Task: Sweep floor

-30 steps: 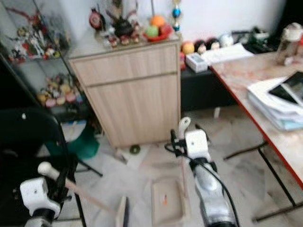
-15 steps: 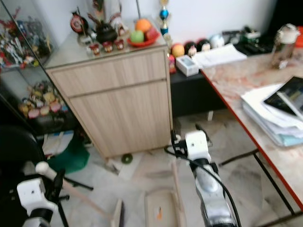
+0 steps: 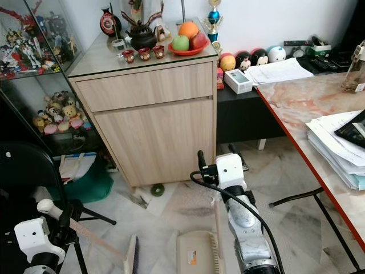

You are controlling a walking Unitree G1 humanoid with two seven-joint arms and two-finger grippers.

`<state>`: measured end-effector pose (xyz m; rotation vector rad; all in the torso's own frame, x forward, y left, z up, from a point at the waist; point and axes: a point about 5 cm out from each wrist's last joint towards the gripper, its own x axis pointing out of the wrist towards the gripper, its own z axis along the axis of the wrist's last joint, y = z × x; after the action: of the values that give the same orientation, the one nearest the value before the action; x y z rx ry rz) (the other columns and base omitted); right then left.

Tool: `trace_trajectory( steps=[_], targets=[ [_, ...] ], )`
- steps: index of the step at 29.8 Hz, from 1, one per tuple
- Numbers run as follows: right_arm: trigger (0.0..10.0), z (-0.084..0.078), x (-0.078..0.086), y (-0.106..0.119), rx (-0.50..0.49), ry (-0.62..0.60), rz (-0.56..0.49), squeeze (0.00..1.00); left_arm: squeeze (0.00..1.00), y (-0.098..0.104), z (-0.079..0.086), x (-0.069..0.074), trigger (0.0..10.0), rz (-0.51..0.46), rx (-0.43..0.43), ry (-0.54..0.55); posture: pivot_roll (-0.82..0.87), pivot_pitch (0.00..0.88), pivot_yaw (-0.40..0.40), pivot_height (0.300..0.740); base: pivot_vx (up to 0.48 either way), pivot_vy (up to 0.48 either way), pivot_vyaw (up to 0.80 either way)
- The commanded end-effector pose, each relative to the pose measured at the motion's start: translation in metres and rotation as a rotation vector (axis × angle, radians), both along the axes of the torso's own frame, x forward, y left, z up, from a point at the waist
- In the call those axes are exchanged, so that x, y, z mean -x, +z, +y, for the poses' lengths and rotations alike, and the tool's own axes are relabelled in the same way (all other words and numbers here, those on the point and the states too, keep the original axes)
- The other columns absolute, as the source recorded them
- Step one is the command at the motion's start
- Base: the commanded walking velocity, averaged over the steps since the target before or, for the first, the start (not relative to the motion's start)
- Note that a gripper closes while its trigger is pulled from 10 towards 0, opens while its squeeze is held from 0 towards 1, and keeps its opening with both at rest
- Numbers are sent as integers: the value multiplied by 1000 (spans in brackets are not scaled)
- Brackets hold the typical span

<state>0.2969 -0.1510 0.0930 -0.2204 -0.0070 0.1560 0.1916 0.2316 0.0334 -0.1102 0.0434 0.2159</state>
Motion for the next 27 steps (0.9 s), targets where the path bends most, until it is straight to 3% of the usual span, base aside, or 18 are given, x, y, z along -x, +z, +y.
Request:
trace_trajectory(
  steps=[1, 2, 3, 10, 15, 21, 24, 27],
  targets=[
    [10000, 5, -5, 6, -24, -16, 8, 1000, 0, 9, 6, -3, 10000, -39, -32, 0, -245, 22, 146, 740, 0, 0, 0],
    [10000, 5, -6, 6, -36, -27, 11, 820, 0, 9, 6, -3, 10000, -38, -32, -1, -245, 22, 146, 740, 0, 0, 0],
    [10000, 6, -8, 8, -67, -44, 6, 0, 0, 9, 5, -4, 10000, -37, -33, -4, -246, 21, 147, 740, 0, 0, 0],
    [10000, 15, -15, 14, -88, -90, 3, 0, 0, 13, 9, -1, 10000, -51, -46, 15, -209, 16, 126, 740, 0, 0, 0],
    [10000, 13, -21, 19, -152, -218, 28, 0, 0, 9, 11, 6, 10000, -37, -48, 26, -208, 21, 127, 740, 0, 0, 0],
    [10000, 21, -23, 23, -188, -241, 52, 0, 0, 10, 9, 5, 10000, -40, -48, 21, -204, 16, 125, 740, 0, 0, 0],
    [10000, 29, -18, 17, -198, -222, 118, 0, 0, 11, 11, 5, 10000, -41, -50, 22, -207, 19, 125, 740, 0, 0, 0],
    [10000, 31, -12, 13, -156, -186, 163, 0, 0, 11, 11, 6, 10000, -39, -51, 20, -212, 23, 126, 740, 0, 0, 0]
  ],
)
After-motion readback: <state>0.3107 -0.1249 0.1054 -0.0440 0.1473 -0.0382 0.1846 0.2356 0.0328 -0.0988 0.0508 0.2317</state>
